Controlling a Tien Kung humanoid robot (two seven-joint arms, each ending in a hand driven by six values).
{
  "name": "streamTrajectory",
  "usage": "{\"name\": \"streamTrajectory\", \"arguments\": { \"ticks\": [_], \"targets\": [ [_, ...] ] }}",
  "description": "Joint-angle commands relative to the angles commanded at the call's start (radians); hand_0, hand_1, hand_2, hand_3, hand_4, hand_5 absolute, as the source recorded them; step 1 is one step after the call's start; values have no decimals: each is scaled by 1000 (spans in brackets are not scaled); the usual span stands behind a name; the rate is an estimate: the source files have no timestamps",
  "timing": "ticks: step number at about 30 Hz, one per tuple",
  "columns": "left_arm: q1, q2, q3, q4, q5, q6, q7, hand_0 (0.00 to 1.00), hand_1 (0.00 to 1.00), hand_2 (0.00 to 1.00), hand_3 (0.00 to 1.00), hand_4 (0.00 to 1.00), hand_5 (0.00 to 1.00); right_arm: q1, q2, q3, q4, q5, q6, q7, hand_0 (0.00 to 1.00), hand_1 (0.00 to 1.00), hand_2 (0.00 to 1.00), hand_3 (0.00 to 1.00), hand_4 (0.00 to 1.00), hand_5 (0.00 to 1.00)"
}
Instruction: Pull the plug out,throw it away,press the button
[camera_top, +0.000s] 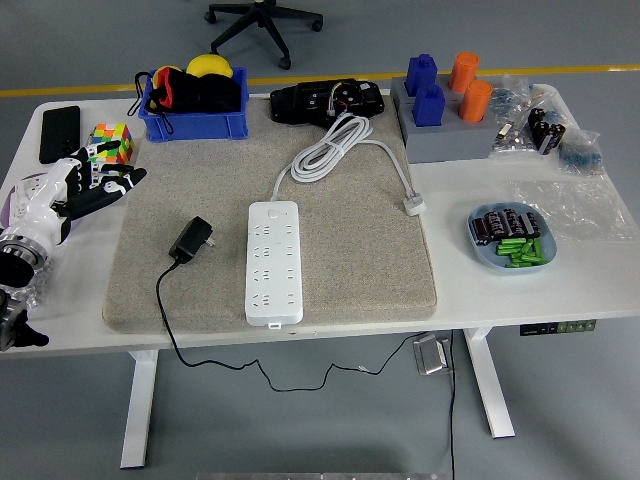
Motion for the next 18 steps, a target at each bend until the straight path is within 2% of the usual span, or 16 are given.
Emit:
{"name": "streamTrajectory", "arguments": {
  "ticks": [18],
  "targets": [
    [2, 0, 2, -12, 0, 0, 1, 719, 635, 660, 860, 885, 386, -2, 1, 2, 0, 2, 0, 0, 785, 744, 738, 743, 790, 784]
  ]
}}
